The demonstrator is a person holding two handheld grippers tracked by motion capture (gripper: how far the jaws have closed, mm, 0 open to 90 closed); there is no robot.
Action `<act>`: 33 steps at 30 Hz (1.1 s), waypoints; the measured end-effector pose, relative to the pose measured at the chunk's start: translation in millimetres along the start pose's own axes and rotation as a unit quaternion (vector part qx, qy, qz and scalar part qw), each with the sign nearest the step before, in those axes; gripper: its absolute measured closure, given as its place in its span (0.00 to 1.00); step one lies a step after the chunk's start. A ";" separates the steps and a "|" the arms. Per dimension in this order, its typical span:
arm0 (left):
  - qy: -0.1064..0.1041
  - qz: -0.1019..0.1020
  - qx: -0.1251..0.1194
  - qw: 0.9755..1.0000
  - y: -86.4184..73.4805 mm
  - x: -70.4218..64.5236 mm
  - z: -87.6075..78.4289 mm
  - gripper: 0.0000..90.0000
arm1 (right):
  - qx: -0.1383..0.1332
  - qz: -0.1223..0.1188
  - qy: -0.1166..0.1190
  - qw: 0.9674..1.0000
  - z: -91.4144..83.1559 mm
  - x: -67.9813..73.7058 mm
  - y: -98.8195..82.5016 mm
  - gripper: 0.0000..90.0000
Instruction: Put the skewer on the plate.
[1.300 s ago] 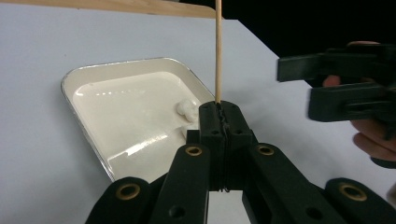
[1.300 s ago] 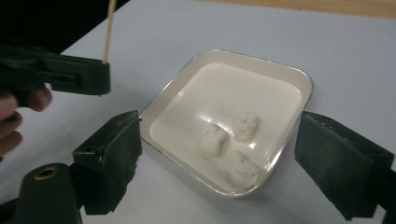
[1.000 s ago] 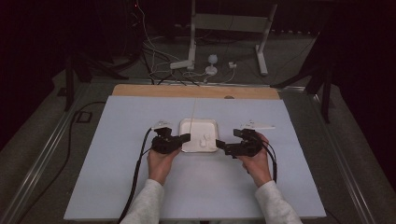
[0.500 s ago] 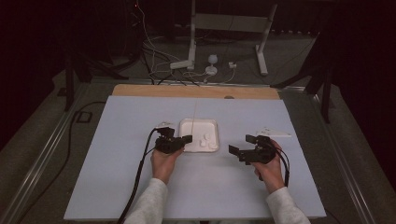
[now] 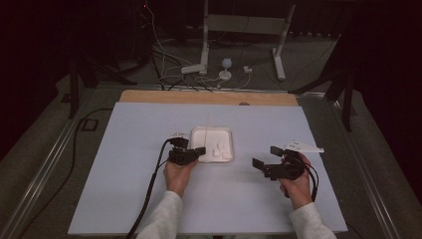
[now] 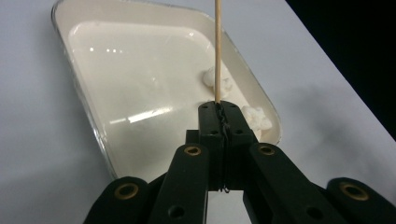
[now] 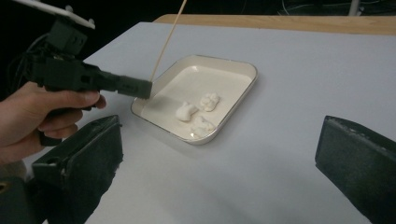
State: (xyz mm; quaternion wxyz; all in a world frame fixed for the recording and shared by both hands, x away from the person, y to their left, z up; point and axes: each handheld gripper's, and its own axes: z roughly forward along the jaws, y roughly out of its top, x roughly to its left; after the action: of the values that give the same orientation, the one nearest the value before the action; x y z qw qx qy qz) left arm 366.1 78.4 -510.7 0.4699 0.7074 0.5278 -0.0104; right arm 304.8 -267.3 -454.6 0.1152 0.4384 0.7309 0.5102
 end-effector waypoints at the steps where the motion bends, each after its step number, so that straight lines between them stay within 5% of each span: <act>1: 0.002 -0.005 0.002 1.000 -0.6 1.0 0.7 1.00 | -0.002 0.000 0.000 1.000 -0.7 0.0 0.4 0.01; 11: 0.014 -0.032 0.008 0.999 -3.2 3.4 6.9 0.98 | -0.010 -0.009 0.004 1.000 -4.0 3.7 3.7 0.01; 18: 0.018 -0.040 0.007 0.999 -6.9 2.8 10.1 0.71 | -0.012 -0.009 0.004 1.000 -5.5 3.4 4.0 0.01; 23: 0.018 -0.043 0.007 0.999 -7.2 4.0 8.6 0.64 | -0.011 -0.010 0.004 1.000 -5.3 3.6 3.9 0.01; 27: 0.016 -0.040 0.002 0.999 -7.5 3.7 5.6 0.62 | -0.012 -0.011 0.006 1.000 -5.0 4.8 4.0 0.01; 33: -0.016 -0.005 -0.019 1.000 -5.2 -1.1 -7.2 0.51 | -0.015 -0.015 0.007 1.000 -6.1 4.9 3.5 0.01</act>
State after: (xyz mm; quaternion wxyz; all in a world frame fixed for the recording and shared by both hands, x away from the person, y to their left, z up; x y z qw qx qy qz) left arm 358.2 82.4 -509.5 0.4915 0.6956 0.5238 -0.0134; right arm 300.0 -267.1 -447.5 0.1241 0.4224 0.7306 0.5219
